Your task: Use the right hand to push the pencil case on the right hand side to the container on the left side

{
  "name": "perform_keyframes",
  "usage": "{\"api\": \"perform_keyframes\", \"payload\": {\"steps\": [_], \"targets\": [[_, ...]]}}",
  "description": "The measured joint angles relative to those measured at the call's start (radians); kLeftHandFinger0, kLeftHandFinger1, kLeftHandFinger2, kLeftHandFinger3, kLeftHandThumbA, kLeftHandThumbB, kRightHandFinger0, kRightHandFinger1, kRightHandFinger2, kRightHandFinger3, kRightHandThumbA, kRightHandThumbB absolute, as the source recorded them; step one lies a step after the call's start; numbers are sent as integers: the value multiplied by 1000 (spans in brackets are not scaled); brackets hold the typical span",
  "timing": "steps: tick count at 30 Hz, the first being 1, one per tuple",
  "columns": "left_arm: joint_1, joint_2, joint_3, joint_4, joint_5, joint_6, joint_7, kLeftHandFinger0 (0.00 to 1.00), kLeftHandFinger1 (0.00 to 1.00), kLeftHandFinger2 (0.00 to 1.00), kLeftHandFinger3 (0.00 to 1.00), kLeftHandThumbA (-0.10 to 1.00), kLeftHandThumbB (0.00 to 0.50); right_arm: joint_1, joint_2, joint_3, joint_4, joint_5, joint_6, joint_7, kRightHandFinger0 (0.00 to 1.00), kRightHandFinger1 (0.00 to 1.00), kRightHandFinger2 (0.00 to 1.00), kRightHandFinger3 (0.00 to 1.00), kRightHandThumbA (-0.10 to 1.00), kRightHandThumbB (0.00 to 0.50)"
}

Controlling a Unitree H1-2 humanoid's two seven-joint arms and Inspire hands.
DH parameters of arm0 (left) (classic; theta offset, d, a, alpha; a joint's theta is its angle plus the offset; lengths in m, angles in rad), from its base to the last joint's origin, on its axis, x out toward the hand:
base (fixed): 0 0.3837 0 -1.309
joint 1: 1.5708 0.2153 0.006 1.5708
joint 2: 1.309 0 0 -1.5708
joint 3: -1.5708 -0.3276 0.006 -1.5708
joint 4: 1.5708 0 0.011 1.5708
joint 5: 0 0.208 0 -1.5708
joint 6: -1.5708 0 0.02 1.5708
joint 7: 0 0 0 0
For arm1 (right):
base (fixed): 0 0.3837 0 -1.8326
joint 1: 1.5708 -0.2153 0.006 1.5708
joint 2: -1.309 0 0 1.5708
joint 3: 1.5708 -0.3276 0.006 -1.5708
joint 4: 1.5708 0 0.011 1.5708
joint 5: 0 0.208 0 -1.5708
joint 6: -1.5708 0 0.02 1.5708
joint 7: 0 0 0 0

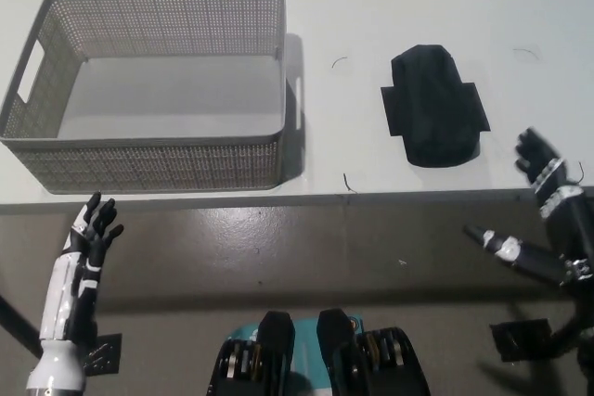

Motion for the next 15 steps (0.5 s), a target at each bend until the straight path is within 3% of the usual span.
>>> {"api": "perform_keyframes", "payload": {"steps": [4,7,9,11,15], "targets": [[-1,1,0,-10,-13,-7,-8,1000,1000,1000,1000,964,90,-56,-21,-32,12,2,0,-2,1000,1000,1000,1000,1000,209],[0,2,0,-11,-19,-10,-12,1000,1000,1000,1000,986,83,-106,-29,-45,41,5,1,-4,1000,1000,1000,1000,1000,184],[0,3,0,-13,-21,-13,-14,1000,1000,1000,1000,1000,93,-154,-31,-52,86,10,2,-4,1000,1000,1000,1000,1000,226],[0,3,0,-14,-23,-15,-18,1000,1000,1000,1000,1000,91,-215,-36,-56,160,12,1,-4,1000,1000,1000,1000,1000,222],[5,5,-1,-18,-26,-18,-23,1000,1000,1000,1000,1000,116,-318,-49,-57,265,9,1,-5,1000,1000,1000,1000,1000,266]]}}
